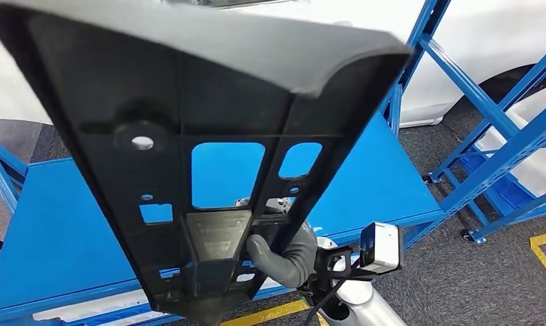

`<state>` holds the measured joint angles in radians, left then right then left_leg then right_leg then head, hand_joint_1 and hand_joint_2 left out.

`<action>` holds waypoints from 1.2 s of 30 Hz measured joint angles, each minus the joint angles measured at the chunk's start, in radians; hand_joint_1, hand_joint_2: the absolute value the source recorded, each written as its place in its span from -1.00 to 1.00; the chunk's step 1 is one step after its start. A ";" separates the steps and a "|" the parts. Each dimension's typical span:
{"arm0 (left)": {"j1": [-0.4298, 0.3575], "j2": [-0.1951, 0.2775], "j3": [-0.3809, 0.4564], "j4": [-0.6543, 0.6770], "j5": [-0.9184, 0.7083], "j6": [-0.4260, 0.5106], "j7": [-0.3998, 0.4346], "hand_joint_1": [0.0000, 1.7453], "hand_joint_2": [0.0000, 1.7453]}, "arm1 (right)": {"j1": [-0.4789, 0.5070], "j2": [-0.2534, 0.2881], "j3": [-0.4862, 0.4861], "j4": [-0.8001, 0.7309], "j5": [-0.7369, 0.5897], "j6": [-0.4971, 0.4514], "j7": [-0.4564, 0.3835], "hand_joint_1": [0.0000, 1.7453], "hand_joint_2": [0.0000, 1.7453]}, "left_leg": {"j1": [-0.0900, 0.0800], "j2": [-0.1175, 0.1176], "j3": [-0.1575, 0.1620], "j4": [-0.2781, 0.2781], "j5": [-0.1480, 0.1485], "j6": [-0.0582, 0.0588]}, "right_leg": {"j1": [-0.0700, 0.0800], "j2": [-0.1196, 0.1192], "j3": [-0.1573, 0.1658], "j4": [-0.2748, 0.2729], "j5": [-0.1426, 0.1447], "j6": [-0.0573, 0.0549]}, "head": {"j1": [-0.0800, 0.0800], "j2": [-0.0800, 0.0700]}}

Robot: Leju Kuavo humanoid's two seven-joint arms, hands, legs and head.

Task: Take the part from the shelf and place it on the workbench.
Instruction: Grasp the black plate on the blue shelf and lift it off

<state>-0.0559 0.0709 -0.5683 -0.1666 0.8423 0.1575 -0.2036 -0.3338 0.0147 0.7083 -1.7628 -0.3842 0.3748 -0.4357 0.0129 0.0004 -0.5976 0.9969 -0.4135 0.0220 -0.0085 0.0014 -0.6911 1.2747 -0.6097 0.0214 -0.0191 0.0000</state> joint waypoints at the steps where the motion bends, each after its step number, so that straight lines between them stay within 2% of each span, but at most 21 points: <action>1: 0.001 0.000 0.000 0.000 0.003 -0.002 -0.002 -1.00 1.00 | 0.001 -0.002 0.007 0.007 0.008 -0.003 -0.003 1.00 1.00 | 0.000 0.000 -0.009 0.002 0.006 -0.001 | -0.002 0.000 0.005 0.015 -0.001 0.002 | 0.000 0.000; 2: 0.002 0.000 0.000 0.000 0.006 -0.003 -0.003 -1.00 1.00 | 0.001 -0.004 0.013 0.014 0.014 -0.006 -0.004 1.00 1.00 | 0.000 0.000 -0.018 0.004 0.012 -0.003 | -0.004 -0.001 0.031 -0.010 0.015 0.002 | 0.000 0.000; 5: 0.002 -0.002 0.000 0.000 0.014 -0.007 -0.004 -1.00 1.00 | -0.004 -0.005 0.028 0.030 0.020 -0.009 -0.009 1.00 1.00 | -0.001 -0.002 -0.040 0.012 0.027 -0.015 | -0.003 0.000 0.164 -0.207 0.075 -0.005 | 0.000 0.000; 7: 0.003 -0.003 0.000 0.000 0.021 -0.007 -0.007 -1.00 1.00 | -0.006 -0.005 0.032 0.042 0.015 -0.005 -0.027 1.00 1.00 | -0.002 -0.003 -0.046 0.014 0.039 -0.027 | 0.003 0.001 0.195 -0.265 0.084 -0.015 | 0.000 0.000; 10: 0.009 -0.006 0.000 0.002 0.029 -0.005 -0.011 -1.00 1.00 | -0.003 -0.005 0.033 0.056 0.010 0.013 -0.069 1.00 1.00 | 0.001 -0.005 -0.055 0.017 0.043 -0.046 | 0.003 -0.001 0.179 -0.271 0.108 -0.037 | 0.000 0.000; 12: 0.014 -0.009 0.000 0.004 0.030 -0.001 -0.008 -1.00 1.00 | 0.000 -0.004 0.033 0.061 0.010 0.029 -0.092 1.00 1.00 | 0.004 -0.005 -0.078 0.076 -0.025 -0.054 | -0.001 -0.004 0.160 -0.277 0.131 -0.052 | 0.000 0.000; 14: 0.015 -0.013 0.000 0.004 0.029 0.001 -0.002 -1.00 1.00 | 0.005 -0.004 0.033 0.063 0.010 0.039 -0.105 1.00 1.00 | 0.006 -0.005 -0.108 0.201 -0.125 -0.060 | 0.002 -0.005 0.133 -0.276 0.151 -0.057 | 0.000 0.000; 15: 0.015 -0.014 0.000 0.004 0.028 0.001 0.000 -1.00 1.00 | 0.009 -0.004 0.033 0.064 0.010 0.042 -0.107 1.00 1.00 | 0.006 -0.005 -0.117 0.259 -0.151 -0.062 | 0.004 -0.006 0.119 -0.275 0.162 -0.057 | 0.000 0.000; 16: 0.015 -0.014 0.000 0.004 0.027 0.002 0.003 -1.00 1.00 | 0.014 -0.005 0.032 0.064 0.010 0.044 -0.108 1.00 1.00 | 0.006 -0.005 -0.112 0.292 -0.154 -0.063 | 0.005 -0.006 0.105 -0.274 0.172 -0.056 | 0.000 0.000; 18: 0.015 -0.014 -0.001 0.004 0.022 0.002 0.011 -1.00 1.00 | 0.022 -0.008 0.028 0.064 0.010 0.045 -0.111 1.00 1.00 | 0.006 -0.005 -0.052 0.254 -0.110 -0.061 | 0.006 -0.006 0.078 -0.269 0.190 -0.053 | 0.000 0.000; 19: 0.015 -0.014 -0.002 0.004 0.020 0.002 0.014 -1.00 1.00 | 0.026 -0.009 0.025 0.064 0.010 0.045 -0.112 1.00 1.00 | 0.006 -0.005 0.001 0.188 -0.091 -0.057 | 0.006 -0.006 0.067 -0.266 0.198 -0.050 | 0.000 0.000; 21: 0.014 -0.014 -0.002 0.004 0.017 0.003 0.019 -1.00 1.00 | 0.034 -0.011 0.019 0.064 0.010 0.045 -0.116 1.00 1.00 | 0.001 -0.006 0.099 0.051 -0.093 -0.046 | 0.008 -0.005 0.052 -0.261 0.212 -0.040 | 0.000 0.000; 23: 0.013 -0.015 -0.003 0.004 0.016 0.003 0.024 -1.00 1.00 | 0.042 -0.013 0.017 0.064 0.011 0.044 -0.119 1.00 1.00 | -0.006 -0.007 0.129 -0.008 -0.108 -0.034 | 0.007 -0.006 0.047 -0.262 0.227 -0.028 | 0.000 0.000; 25: 0.014 -0.015 -0.003 0.004 0.017 0.002 0.028 -1.00 1.00 | 0.049 -0.015 0.016 0.064 0.012 0.045 -0.120 1.00 1.00 | -0.008 -0.007 0.121 -0.013 -0.099 -0.023 | 0.005 -0.005 0.046 -0.264 0.240 -0.017 | 0.000 0.000; 27: 0.014 -0.017 -0.003 0.004 0.019 0.002 0.029 -1.00 1.00 | 0.057 -0.018 0.016 0.066 0.019 0.047 -0.120 1.00 1.00 | -0.003 -0.001 0.110 -0.018 -0.080 -0.010 | 0.004 -0.002 0.036 -0.244 0.211 -0.009 | 0.000 0.000; 30: 0.014 -0.020 -0.003 0.004 0.025 0.008 0.026 -1.00 1.00 | 0.076 -0.025 0.016 0.073 0.034 0.052 -0.118 1.00 1.00 | -0.002 0.005 0.073 -0.019 -0.045 0.005 | 0.000 -0.001 -0.009 -0.093 0.067 0.003 | 0.000 0.000; 31: 0.016 -0.020 -0.003 0.005 0.027 0.011 0.025 -1.00 1.00 | 0.083 -0.027 0.017 0.075 0.036 0.053 -0.118 1.00 1.00 | -0.002 0.006 0.058 -0.016 -0.034 0.005 | -0.002 -0.001 -0.020 -0.032 0.037 0.006 | 0.000 0.000; 32: 0.017 -0.021 -0.003 0.005 0.028 0.013 0.025 -1.00 1.00 | 0.090 -0.029 0.017 0.078 0.038 0.054 -0.118 1.00 1.00 | -0.003 0.006 0.040 -0.013 -0.023 0.004 | -0.003 -0.001 -0.021 0.010 0.030 0.008 | 0.000 0.000; 33: 0.018 -0.021 -0.003 0.005 0.029 0.014 0.025 -1.00 1.00 | 0.094 -0.031 0.017 0.081 0.039 0.055 -0.118 1.00 1.00 | -0.003 0.006 0.023 -0.008 -0.014 0.002 | -0.004 -0.001 -0.006 0.019 0.044 0.009 | 0.000 0.000; 34: 0.019 -0.022 -0.003 0.005 0.029 0.014 0.024 -1.00 1.00 | 0.097 -0.033 0.017 0.083 0.039 0.056 -0.118 1.00 1.00 | -0.003 0.006 0.007 -0.003 -0.005 0.000 | -0.004 -0.001 0.027 -0.009 0.070 0.008 | 0.000 0.000; 36: 0.019 -0.024 -0.003 0.005 0.029 0.014 0.024 -1.00 1.00 | 0.098 -0.034 0.017 0.084 0.041 0.056 -0.118 1.00 1.00 | -0.005 0.005 -0.020 0.009 0.009 -0.006 | -0.002 -0.001 0.131 -0.144 0.098 -0.001 | 0.000 0.000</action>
<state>-0.0371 0.0468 -0.5714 -0.1618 0.8717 0.1717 -0.1795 -0.2355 -0.0196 0.7253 -1.6785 -0.3433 0.4312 -0.5539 0.0084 0.0056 -0.6177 1.0054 -0.4042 0.0161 -0.0104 0.0006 -0.5598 1.1308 -0.5121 0.0202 -0.0194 0.0000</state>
